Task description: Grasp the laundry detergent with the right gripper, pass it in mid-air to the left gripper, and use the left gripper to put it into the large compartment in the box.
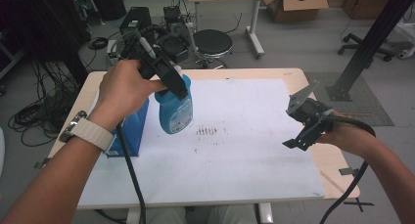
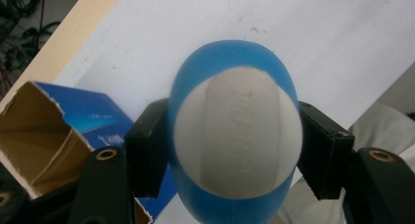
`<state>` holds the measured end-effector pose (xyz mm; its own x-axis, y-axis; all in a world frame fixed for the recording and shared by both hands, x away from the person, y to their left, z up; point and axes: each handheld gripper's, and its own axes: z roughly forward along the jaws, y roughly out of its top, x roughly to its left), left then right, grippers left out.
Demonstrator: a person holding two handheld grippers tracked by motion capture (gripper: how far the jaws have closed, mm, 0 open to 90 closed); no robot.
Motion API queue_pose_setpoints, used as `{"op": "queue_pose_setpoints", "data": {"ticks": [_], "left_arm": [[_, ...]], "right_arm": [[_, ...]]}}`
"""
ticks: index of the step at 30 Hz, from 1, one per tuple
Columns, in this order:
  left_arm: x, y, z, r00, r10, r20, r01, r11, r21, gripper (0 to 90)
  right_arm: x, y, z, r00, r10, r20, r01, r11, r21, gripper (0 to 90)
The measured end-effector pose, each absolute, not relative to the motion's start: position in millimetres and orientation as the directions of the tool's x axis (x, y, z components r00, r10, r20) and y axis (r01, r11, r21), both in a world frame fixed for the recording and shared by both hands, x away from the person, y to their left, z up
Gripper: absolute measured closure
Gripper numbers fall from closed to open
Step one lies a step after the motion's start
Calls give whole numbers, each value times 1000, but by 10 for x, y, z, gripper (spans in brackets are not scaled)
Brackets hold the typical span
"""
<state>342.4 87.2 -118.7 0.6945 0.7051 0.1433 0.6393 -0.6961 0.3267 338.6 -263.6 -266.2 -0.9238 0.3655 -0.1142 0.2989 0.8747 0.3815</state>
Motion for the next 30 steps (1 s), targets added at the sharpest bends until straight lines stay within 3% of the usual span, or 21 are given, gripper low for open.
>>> {"op": "queue_pose_setpoints", "data": {"ticks": [12, 30], "left_arm": [[3562, 1163, -1062, 559, 822, 111, 753, -559, 348, 381], [3582, 1516, -913, 415, 904, 102, 830, -422, 364, 381]], "right_arm": [[3399, -2647, -2575, -929, 354, -112, 297, 890, 347, 40], [3451, -2569, -2580, -951, 302, -65, 279, 930, 240, 55]]}}
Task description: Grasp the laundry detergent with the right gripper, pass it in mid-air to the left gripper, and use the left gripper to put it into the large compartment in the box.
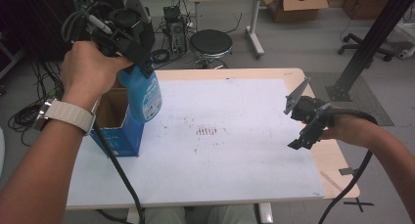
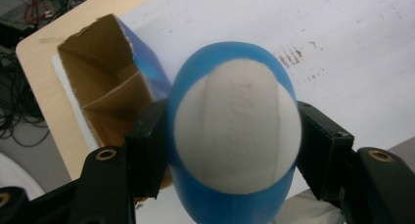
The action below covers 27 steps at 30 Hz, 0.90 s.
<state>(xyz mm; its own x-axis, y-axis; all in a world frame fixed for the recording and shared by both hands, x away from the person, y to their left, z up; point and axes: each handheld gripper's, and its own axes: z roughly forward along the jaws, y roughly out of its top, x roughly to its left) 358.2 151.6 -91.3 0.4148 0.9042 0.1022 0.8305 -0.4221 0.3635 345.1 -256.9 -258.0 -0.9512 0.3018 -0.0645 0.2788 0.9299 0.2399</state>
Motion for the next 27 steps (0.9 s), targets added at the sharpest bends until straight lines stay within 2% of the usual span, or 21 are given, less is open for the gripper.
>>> {"op": "queue_pose_setpoints", "data": {"ticks": [22, 27], "left_arm": [[3572, 2015, -651, 192, 979, 74, 888, -206, 412, 381], [3601, 2129, -670, 150, 984, 92, 890, -175, 421, 381]], "right_arm": [[3462, -2638, -2599, -953, 297, -64, 274, 932, 238, 60], [3468, -2642, -2627, -952, 302, -57, 281, 930, 238, 59]]}}
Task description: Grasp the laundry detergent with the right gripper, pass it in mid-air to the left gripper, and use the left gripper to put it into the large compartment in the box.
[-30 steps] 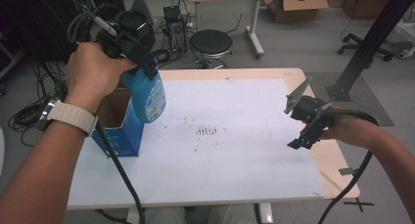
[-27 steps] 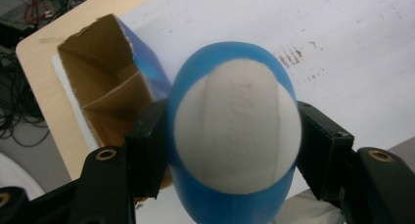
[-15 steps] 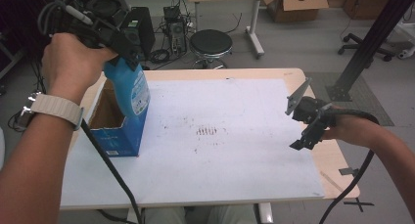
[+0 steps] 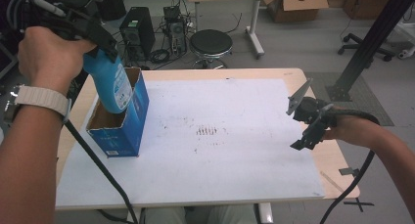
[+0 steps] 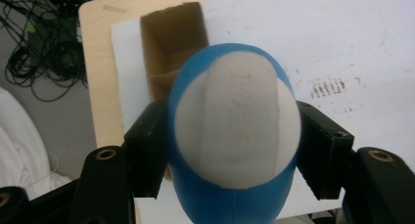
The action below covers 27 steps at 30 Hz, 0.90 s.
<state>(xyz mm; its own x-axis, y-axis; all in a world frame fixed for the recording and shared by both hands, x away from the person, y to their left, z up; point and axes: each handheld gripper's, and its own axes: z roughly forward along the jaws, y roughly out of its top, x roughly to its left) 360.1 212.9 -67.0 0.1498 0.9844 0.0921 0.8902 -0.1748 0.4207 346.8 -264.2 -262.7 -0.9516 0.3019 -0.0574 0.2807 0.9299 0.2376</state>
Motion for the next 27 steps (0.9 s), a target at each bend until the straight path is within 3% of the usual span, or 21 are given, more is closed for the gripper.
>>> {"op": "queue_pose_setpoints", "data": {"ticks": [27], "left_arm": [[3854, 2445, -1332, 90, 990, 113, 896, -130, 424, 381]], "right_arm": [[3479, -2720, -2682, -943, 328, -47, 309, 922, 232, 60]]}}
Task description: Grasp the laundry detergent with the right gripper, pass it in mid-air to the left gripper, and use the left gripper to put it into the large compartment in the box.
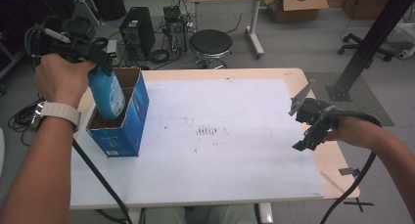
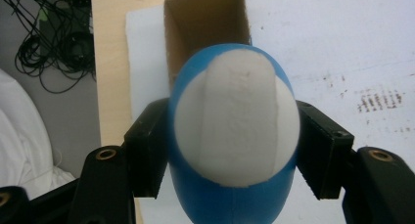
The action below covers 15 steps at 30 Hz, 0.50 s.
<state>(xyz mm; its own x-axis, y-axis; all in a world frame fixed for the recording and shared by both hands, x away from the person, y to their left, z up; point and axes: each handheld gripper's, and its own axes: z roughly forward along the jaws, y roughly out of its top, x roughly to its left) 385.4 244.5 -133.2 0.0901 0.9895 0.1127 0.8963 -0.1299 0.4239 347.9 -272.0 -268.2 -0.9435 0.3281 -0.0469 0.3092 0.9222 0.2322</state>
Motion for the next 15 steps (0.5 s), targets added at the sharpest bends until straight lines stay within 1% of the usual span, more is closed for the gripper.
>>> {"op": "queue_pose_setpoints", "data": {"ticks": [4, 15], "left_arm": [[3876, 2471, -1472, 92, 988, 123, 895, -136, 424, 381], [3908, 2562, -1904, 92, 989, 116, 891, -134, 435, 381]], "right_arm": [[3474, -2739, -2665, -940, 337, -49, 317, 919, 236, 60], [3469, -2741, -2678, -937, 346, -49, 326, 916, 232, 59]]}}
